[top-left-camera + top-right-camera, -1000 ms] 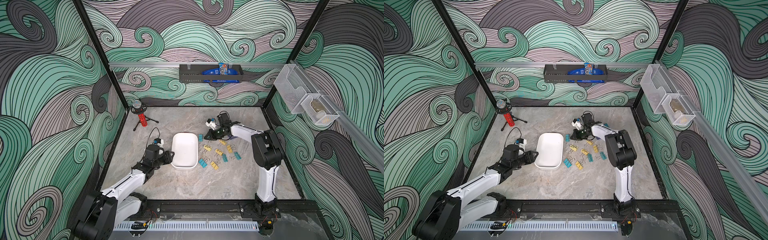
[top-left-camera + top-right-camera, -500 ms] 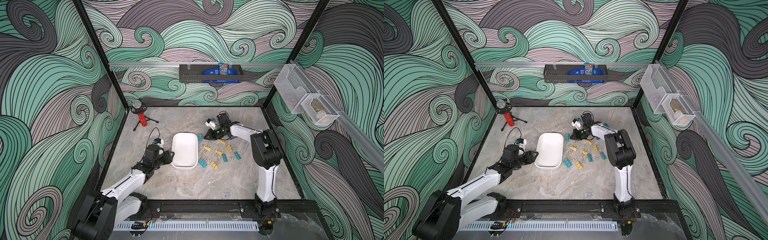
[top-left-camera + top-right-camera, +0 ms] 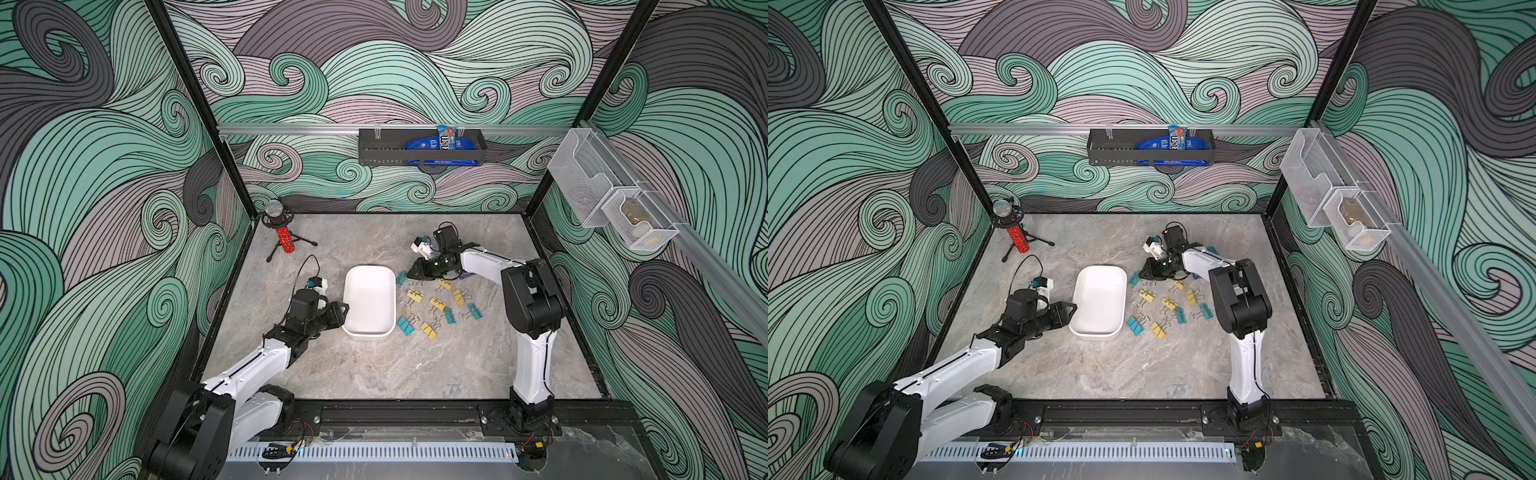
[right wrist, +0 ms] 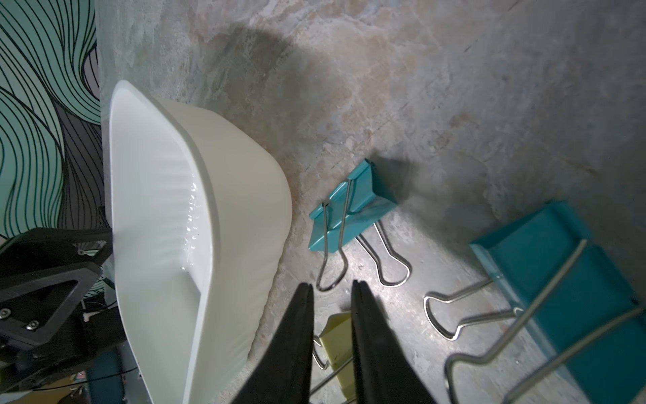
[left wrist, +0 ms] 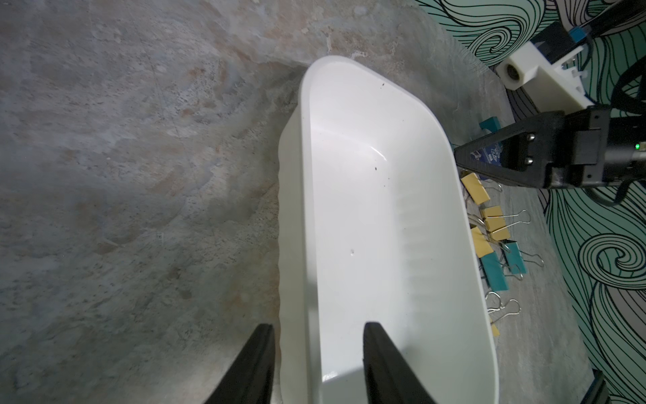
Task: Take out the binder clips from the storage box
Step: Place the binder clip at the center of the board, then reset both arms
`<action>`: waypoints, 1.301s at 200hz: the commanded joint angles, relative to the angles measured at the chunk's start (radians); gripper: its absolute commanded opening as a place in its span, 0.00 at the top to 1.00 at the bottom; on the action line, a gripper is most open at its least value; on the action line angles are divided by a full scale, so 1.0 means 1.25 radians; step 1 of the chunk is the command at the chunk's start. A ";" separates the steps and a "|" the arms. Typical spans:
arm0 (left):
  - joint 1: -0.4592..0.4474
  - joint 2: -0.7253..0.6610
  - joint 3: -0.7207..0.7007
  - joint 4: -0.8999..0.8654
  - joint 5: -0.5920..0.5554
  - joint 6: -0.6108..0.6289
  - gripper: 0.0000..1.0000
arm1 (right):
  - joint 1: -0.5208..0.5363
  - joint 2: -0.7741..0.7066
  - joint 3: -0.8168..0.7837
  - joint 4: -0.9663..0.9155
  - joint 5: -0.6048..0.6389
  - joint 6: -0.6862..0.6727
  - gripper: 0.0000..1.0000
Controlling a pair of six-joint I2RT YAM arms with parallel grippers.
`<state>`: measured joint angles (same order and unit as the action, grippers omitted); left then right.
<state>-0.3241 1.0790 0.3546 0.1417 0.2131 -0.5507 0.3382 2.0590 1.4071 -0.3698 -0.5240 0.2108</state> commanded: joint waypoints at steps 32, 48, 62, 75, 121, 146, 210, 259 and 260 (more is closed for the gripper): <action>-0.004 -0.024 0.006 -0.007 0.004 -0.003 0.53 | 0.001 -0.067 0.001 -0.001 0.019 -0.004 0.71; -0.005 -0.035 0.012 -0.024 -0.001 -0.003 0.52 | 0.001 -0.091 -0.006 -0.003 0.024 -0.005 0.70; -0.004 -0.048 0.018 -0.040 -0.008 -0.002 0.51 | -0.002 -0.115 -0.015 -0.009 0.029 -0.012 0.69; -0.004 -0.064 0.024 -0.050 -0.015 -0.008 0.48 | -0.008 -0.135 -0.023 -0.025 0.031 -0.022 0.68; -0.005 -0.132 0.043 -0.079 -0.049 -0.011 0.46 | -0.043 -0.269 -0.085 -0.032 0.047 -0.032 0.68; -0.004 -0.168 0.061 -0.088 -0.061 -0.018 0.46 | -0.067 -0.354 -0.105 -0.032 0.088 -0.039 0.67; -0.005 -0.188 0.090 0.002 -0.254 0.038 0.01 | -0.246 -0.406 -0.202 0.067 0.176 -0.104 0.00; -0.006 -0.189 -0.064 0.329 -0.451 0.181 0.01 | -0.315 -0.569 -0.579 0.575 0.338 -0.042 0.00; -0.006 -0.187 -0.067 0.333 -0.454 0.185 0.02 | -0.315 -0.573 -0.588 0.586 0.344 -0.043 0.00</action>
<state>-0.3241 0.8333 0.3470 0.3233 -0.1799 -0.4625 -0.0444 1.4494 0.8433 -0.0372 -0.2466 0.1280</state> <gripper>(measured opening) 0.986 0.999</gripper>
